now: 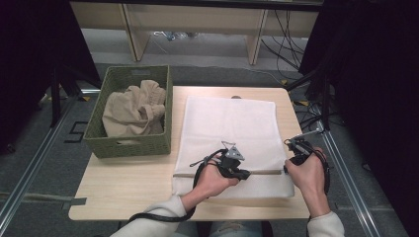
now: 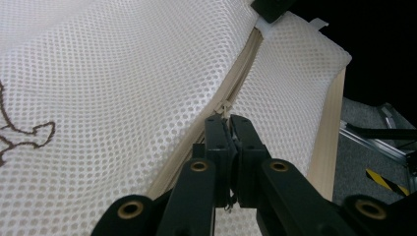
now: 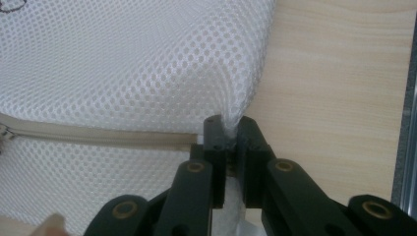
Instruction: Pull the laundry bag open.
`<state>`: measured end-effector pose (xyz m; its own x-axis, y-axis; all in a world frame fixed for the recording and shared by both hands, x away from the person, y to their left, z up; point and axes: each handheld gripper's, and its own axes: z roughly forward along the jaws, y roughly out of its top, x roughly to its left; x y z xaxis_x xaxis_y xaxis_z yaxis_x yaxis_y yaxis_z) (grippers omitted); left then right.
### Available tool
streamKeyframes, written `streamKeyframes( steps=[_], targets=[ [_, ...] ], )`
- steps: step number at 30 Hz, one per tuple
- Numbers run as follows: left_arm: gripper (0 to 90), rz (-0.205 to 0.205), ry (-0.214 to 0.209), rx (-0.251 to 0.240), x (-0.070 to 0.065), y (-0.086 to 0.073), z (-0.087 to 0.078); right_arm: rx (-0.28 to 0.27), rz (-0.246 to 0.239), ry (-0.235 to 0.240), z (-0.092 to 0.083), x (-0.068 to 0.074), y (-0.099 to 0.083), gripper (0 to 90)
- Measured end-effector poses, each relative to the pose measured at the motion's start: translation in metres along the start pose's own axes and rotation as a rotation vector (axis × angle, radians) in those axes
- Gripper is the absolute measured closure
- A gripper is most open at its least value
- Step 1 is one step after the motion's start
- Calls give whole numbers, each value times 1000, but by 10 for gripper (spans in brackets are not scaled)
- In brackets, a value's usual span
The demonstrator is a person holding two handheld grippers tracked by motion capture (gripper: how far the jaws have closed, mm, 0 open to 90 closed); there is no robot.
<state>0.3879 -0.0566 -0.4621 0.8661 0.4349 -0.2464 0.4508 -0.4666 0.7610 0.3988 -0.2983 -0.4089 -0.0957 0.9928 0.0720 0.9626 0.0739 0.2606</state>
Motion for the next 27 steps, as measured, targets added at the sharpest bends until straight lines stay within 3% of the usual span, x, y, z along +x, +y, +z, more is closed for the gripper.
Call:
streamKeyframes(
  steps=[11, 12, 14, 27],
  targets=[
    [867, 0, -3, 2, 3, -3, -6, -9, 1, -3, 0, -1, 0, 852],
    [867, 0, 11, 5, 3, -4, -7, -4, 33, -5, 0, 1, -1, 852],
    [867, -8, 2, 1, 4, -5, -8, -7, 9, 0, 1, -3, 0, 852],
    [867, -26, 13, 1, 9, -11, -15, -1, 12, 0, 2, -4, 0, 852]
  ],
)
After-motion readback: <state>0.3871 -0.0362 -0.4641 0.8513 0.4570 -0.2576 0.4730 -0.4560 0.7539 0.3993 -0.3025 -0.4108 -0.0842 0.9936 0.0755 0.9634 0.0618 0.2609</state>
